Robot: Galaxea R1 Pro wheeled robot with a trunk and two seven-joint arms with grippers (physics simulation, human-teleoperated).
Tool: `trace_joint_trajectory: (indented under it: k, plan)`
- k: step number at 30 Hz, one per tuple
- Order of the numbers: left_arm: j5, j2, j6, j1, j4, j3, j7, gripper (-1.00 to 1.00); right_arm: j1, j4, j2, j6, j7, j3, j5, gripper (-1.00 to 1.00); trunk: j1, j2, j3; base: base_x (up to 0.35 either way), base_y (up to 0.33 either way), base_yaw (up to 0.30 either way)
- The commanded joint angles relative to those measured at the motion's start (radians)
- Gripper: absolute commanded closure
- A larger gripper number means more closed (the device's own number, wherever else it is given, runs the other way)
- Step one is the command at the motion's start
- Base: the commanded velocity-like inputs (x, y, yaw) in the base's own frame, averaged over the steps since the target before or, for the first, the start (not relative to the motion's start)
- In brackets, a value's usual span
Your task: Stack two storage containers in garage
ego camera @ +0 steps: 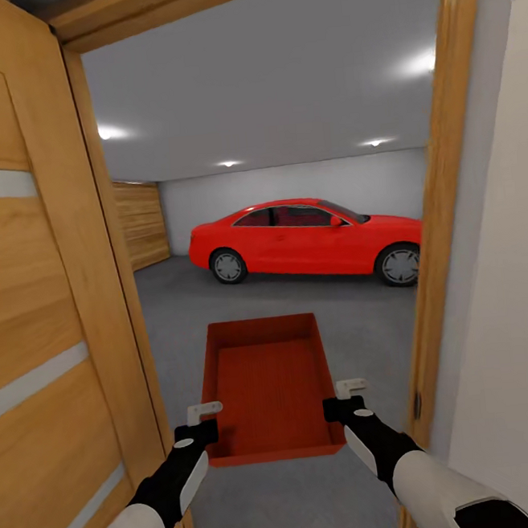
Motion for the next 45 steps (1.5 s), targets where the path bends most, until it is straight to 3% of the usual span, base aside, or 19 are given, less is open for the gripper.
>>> trace_joint_trajectory:
  k: [1,31,45]
  plan:
    - [0.002,0.049,0.007,0.000,-0.001,0.074,0.019,1.00,-0.001,-0.004,-0.001,0.006,-0.005,-0.002,0.003,1.00,0.001,-0.001,0.000,0.207,0.167,-0.026]
    - [0.002,0.049,0.007,0.000,-0.001,0.075,0.019,1.00,-0.001,-0.004,-0.002,0.004,-0.005,-0.001,0.003,1.00,0.001,-0.001,0.000,0.022,0.014,-0.001]
    - [0.002,0.049,0.007,0.000,-0.001,0.076,0.018,1.00,-0.001,-0.004,-0.001,0.006,-0.005,-0.002,0.003,1.00,0.001,-0.001,0.000,0.156,0.142,0.000]
